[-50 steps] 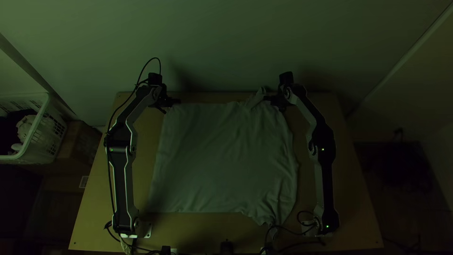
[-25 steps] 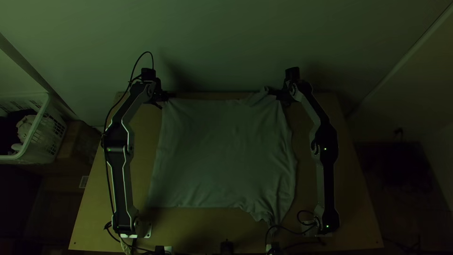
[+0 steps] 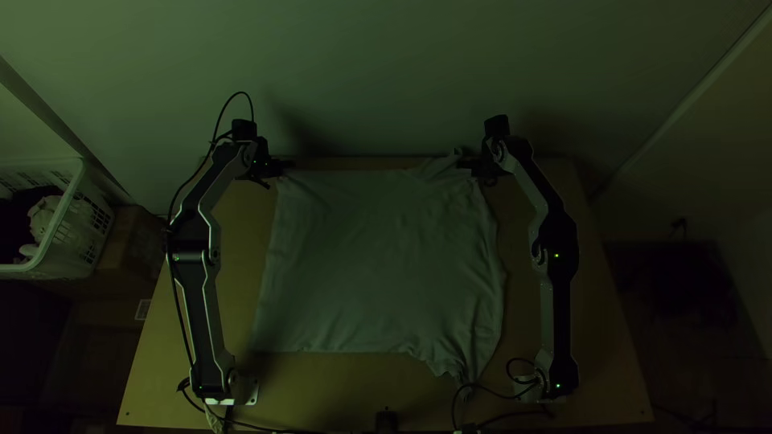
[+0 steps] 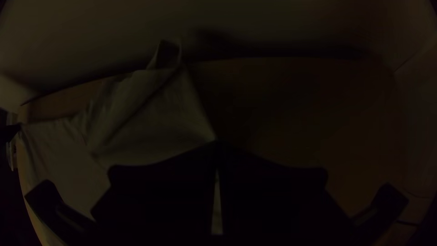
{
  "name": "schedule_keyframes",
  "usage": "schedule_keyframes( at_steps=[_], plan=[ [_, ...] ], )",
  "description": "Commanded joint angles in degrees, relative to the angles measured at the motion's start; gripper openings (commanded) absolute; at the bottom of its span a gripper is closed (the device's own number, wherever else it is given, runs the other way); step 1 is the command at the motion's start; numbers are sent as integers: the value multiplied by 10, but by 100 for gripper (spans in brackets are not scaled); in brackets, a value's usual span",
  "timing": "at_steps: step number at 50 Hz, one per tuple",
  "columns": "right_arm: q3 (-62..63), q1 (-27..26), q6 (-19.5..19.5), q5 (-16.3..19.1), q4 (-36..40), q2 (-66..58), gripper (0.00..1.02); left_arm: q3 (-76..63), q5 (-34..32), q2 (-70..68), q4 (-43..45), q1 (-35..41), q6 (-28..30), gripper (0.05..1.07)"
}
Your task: Fold the t-shirt
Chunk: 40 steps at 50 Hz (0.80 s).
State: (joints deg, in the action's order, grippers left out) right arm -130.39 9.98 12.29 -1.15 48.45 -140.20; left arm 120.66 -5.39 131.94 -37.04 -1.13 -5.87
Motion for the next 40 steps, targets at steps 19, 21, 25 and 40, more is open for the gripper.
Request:
schedule_keyframes(
  at_steps=[19,21,25,40],
  plan=[
    [146,-2,-32,-7,13,143,2,-209,-16,-175,68,-9,-5,8],
    [169,-2,-36,-7,9,157,2,-229,-16,-187,77,-9,-5,8],
    [218,-1,-44,-7,-11,189,2,-266,-19,-211,90,-10,-5,8],
    [331,3,-59,-7,-27,282,2,-380,-23,-284,125,-13,-4,8]
  ],
)
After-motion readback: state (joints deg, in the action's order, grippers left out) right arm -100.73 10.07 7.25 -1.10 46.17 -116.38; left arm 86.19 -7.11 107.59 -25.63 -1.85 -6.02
